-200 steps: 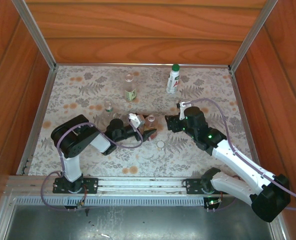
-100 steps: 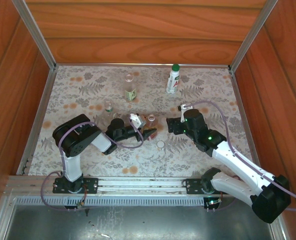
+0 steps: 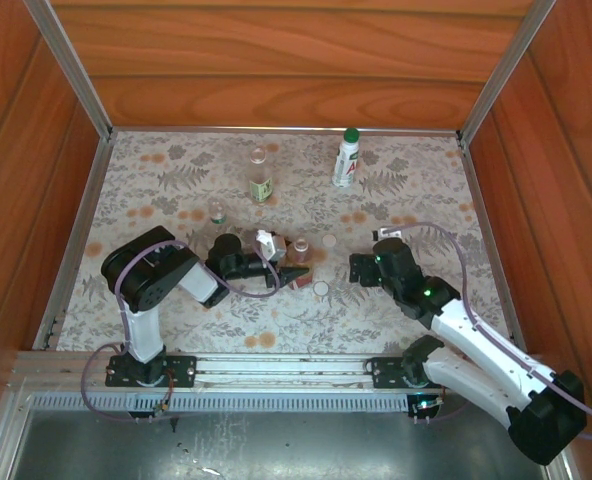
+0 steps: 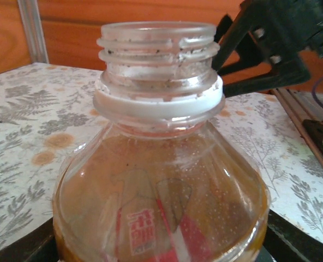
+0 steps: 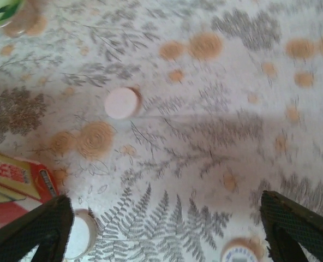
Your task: Screw on the bottle caps
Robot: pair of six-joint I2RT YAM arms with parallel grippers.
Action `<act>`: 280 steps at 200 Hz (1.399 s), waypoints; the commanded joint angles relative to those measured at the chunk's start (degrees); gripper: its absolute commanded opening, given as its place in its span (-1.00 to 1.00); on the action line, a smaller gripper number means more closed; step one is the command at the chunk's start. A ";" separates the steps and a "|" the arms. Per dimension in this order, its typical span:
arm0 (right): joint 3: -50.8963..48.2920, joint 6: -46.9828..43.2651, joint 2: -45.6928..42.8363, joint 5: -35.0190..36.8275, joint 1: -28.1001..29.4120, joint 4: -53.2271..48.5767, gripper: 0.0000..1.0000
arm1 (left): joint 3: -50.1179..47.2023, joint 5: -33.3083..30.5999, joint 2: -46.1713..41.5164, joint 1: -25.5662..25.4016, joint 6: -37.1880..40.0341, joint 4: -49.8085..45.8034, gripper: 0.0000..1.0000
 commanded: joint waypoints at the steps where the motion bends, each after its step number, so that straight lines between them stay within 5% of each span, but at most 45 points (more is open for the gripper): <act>1: -1.84 9.38 -0.08 -0.50 -2.63 -4.95 0.72 | -0.56 2.42 -0.18 0.63 1.06 -0.04 0.30; 69: -1.67 15.42 8.43 -1.30 -7.88 -8.29 0.28 | -1.20 3.08 -0.37 0.55 3.60 -0.23 0.30; 128: -0.25 14.15 20.27 -2.71 -7.88 -4.16 0.10 | -1.38 2.64 -0.13 0.60 4.30 -0.39 0.30; 196: -0.78 14.15 21.44 -3.07 -7.88 -3.32 -0.26 | -1.40 2.05 -0.10 0.57 4.11 -0.37 0.30; 280: -0.21 14.13 22.96 -4.91 -7.88 -3.59 -0.22 | -1.66 2.03 -0.54 0.59 4.18 -0.40 0.30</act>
